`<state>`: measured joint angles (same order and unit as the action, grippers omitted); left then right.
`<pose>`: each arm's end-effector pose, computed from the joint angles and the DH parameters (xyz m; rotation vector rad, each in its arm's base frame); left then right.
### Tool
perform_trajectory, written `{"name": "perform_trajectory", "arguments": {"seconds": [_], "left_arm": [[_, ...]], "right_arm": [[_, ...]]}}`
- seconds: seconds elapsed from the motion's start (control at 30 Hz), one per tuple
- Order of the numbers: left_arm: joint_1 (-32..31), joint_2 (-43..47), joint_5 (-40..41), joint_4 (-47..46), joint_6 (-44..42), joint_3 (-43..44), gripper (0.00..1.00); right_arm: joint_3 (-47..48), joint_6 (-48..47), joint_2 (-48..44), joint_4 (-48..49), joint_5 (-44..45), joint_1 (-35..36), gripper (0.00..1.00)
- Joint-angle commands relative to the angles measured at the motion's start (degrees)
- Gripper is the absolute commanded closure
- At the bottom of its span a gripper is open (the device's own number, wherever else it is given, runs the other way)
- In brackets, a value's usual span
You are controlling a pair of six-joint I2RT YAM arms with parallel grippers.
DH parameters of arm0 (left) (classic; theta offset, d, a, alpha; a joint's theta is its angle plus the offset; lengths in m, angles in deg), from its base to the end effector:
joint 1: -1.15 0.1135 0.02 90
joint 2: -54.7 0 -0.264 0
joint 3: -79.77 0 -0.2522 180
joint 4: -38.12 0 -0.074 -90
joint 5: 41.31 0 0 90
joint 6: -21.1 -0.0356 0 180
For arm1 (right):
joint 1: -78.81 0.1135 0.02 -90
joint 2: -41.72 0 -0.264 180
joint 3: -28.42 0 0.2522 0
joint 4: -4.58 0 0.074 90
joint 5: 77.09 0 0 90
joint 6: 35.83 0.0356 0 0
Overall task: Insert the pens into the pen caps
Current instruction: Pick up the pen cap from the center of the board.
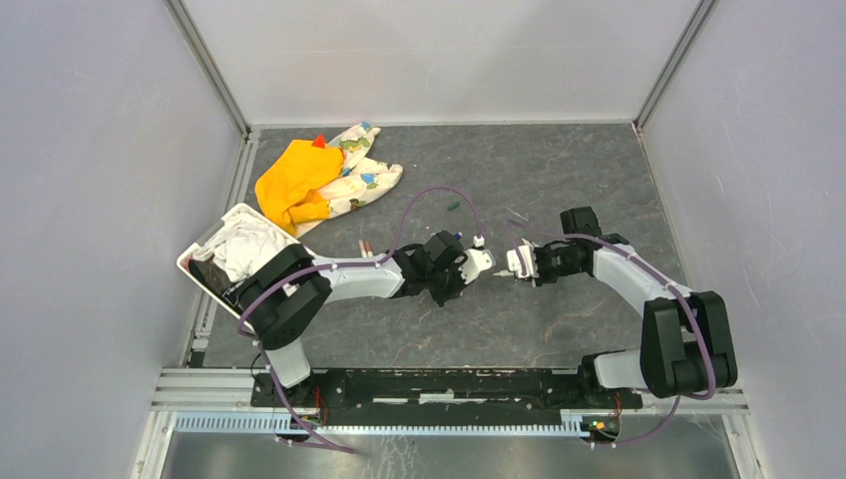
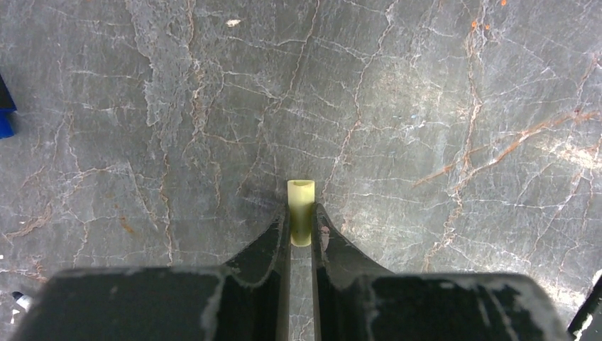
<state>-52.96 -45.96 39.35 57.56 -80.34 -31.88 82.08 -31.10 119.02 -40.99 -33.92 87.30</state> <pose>0.2002 -0.2866 0.1524 1.4297 2.0882 -0.5116 0.2216 0.0593 0.1780 -1.8139 1.4469 0.5216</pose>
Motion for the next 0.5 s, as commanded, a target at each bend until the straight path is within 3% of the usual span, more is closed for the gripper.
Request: {"name": "perform_trajectory", "arguments": {"seconds": [0.0, 0.17, 0.47], "left_arm": [[1.73, 0.19, -4.42, 7.09, 0.54, -0.16, 0.98], [3.13, 3.19, -9.62, 5.76, 2.13, -1.26, 0.98], [6.39, 5.27, -18.58, 1.20, 6.32, -2.53, 0.98]], "right_arm": [[-2.04, -2.91, -2.81, 3.08, 2.71, 1.90, 1.00], [-4.48, -3.37, -4.11, 7.05, 8.30, 5.61, 1.00], [-5.39, -2.22, -2.59, 9.45, 9.88, 10.57, 1.00]]}}
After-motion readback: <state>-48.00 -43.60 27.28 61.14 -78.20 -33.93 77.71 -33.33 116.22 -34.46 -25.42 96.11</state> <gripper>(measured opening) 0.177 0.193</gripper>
